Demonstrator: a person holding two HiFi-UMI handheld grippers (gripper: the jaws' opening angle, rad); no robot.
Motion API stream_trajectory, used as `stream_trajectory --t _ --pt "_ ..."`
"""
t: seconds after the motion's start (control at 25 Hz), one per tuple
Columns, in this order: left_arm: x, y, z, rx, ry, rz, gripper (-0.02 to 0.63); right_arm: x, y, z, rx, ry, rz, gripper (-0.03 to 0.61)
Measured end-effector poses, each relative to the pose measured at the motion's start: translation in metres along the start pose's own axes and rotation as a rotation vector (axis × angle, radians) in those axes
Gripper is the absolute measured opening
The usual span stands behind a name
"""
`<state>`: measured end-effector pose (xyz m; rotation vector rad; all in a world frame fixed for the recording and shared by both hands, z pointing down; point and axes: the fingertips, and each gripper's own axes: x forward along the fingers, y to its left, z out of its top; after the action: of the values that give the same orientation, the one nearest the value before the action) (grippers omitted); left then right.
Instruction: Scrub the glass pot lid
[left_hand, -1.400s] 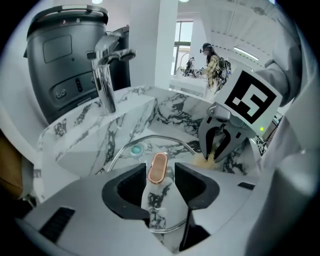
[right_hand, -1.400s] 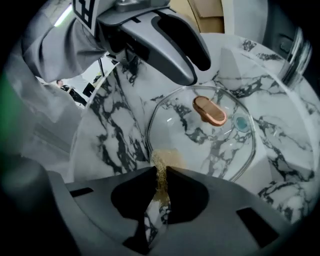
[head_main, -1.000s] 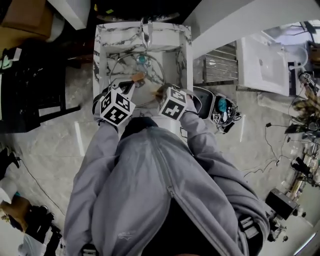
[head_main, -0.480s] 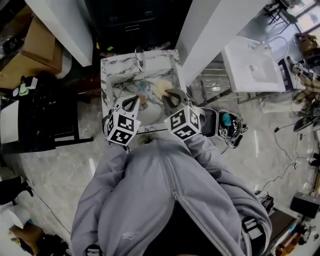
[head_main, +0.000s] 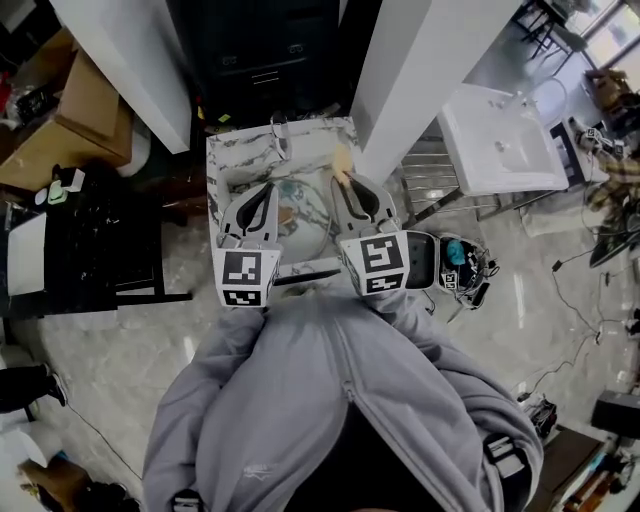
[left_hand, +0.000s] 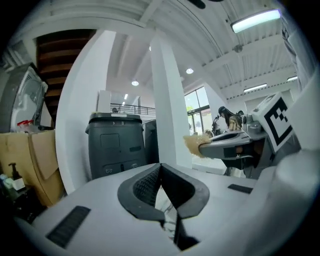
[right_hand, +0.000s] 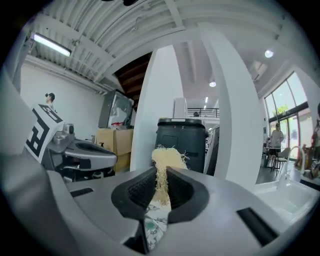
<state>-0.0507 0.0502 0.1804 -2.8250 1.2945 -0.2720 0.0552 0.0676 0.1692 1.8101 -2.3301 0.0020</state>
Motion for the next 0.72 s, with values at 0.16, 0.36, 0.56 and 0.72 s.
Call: stream_trajectory --t 0.16,0.36,0.56,0.72 --pt "-0.004 0.003 0.012 -0.033 -0.053 0.048 0.017 -0.002 0.003 0.011 0.023 -0.049 -0.001 0.057" --pt "-0.005 0.002 0.012 -0.024 -0.073 0.066 0.017 0.0 0.009 0.013 0.032 -0.077 0.016 0.055" --pt "-0.001 0.0 0.007 -0.028 -0.065 0.06 0.017 0.003 0.012 0.008 0.046 -0.07 0.038 0.057" --pt "0.0 -0.003 -0.002 -0.026 -0.057 0.05 0.017 0.005 0.011 0.001 0.055 -0.058 0.046 0.057"
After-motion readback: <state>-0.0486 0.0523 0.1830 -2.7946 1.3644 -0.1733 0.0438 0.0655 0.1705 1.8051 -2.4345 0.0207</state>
